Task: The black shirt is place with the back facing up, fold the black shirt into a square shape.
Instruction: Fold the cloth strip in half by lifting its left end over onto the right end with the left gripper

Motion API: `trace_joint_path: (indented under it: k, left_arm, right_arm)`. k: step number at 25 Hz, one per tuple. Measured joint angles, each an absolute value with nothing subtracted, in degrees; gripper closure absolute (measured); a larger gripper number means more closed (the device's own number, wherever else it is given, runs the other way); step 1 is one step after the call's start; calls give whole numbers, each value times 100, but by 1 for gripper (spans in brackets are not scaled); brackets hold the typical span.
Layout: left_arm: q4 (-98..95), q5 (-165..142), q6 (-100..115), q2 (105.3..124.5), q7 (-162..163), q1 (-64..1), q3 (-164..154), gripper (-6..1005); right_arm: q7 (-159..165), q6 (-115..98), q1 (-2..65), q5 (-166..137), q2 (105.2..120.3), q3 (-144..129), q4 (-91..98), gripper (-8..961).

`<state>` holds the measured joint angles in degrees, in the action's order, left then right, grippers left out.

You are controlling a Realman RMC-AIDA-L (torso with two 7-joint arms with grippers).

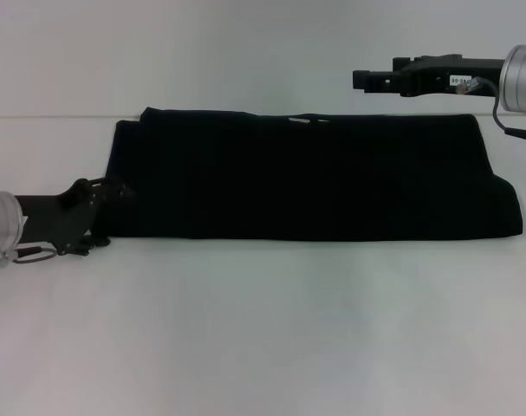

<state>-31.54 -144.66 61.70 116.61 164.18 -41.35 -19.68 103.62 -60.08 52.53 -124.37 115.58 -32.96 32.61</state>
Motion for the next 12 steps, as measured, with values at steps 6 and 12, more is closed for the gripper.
trace_joint_path:
  k: [6, 12]
  left_arm:
    - [-3131, -14474, 6081, 11636, 16416, -4194, -1977, 67]
    - [-3111, -14483, 6028, 11620, 16387, -4202, -1978, 66]
  right_arm:
    - [10371, -6032, 5258, -12437, 11550, -3289, 3283, 38]
    - [10441, -6038, 5253, -12437, 11551, -3330, 3340, 37]
